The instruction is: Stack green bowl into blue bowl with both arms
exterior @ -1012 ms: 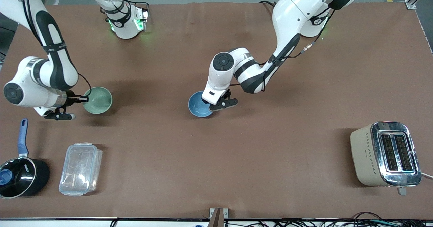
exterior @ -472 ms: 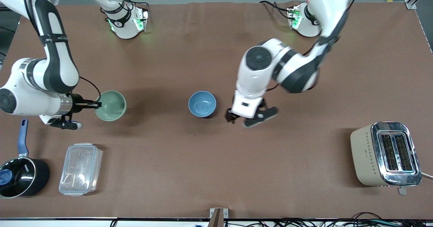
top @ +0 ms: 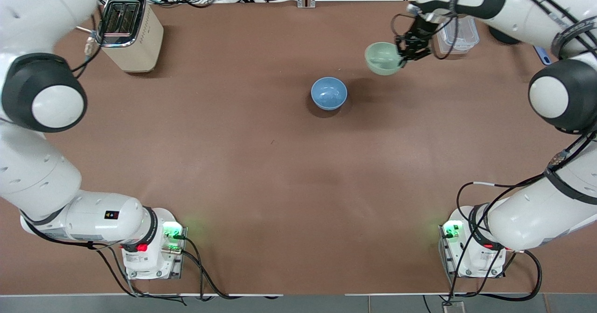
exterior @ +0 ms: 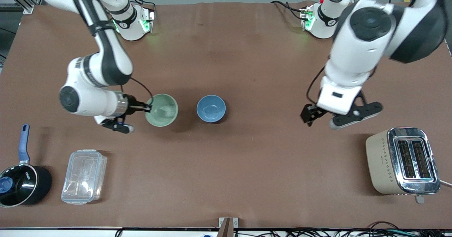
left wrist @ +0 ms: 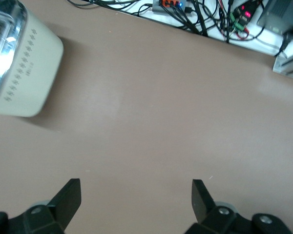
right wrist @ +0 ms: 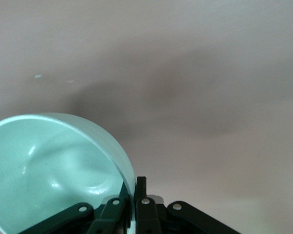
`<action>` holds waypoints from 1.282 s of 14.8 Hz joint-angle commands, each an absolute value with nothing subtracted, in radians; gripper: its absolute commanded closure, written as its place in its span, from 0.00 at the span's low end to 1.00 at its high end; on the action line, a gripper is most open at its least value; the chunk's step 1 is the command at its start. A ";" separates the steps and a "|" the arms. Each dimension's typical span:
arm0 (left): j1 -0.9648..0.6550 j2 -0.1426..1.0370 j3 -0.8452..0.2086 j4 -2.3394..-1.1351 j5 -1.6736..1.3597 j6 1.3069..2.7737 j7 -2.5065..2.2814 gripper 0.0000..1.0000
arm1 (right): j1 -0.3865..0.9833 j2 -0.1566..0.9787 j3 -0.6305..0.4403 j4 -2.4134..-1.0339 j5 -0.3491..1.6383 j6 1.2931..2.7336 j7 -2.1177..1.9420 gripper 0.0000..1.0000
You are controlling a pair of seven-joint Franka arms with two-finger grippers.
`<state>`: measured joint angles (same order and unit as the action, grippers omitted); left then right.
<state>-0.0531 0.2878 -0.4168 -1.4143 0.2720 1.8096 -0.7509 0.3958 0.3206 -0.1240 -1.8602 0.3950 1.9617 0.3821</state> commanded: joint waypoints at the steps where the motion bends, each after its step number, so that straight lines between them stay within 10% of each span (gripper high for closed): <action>1: 0.058 0.198 -0.426 -1.440 0.163 1.740 -0.521 0.00 | 0.506 0.324 -0.135 -1.856 0.426 2.049 0.498 0.96; 9: -0.107 -0.021 -0.082 -1.583 0.034 1.582 -0.156 0.00 | 0.672 0.403 -0.135 -1.873 0.460 2.181 0.551 0.96; 19: -0.153 -0.146 -0.026 -1.698 0.017 1.580 -0.147 0.00 | 0.726 0.442 -0.135 -1.917 0.474 2.264 0.565 0.96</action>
<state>-0.1520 -0.1226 -0.0303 -1.6774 0.0382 1.5739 -0.1688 0.7156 0.4487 -0.1267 -1.9013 0.4516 2.2497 0.5607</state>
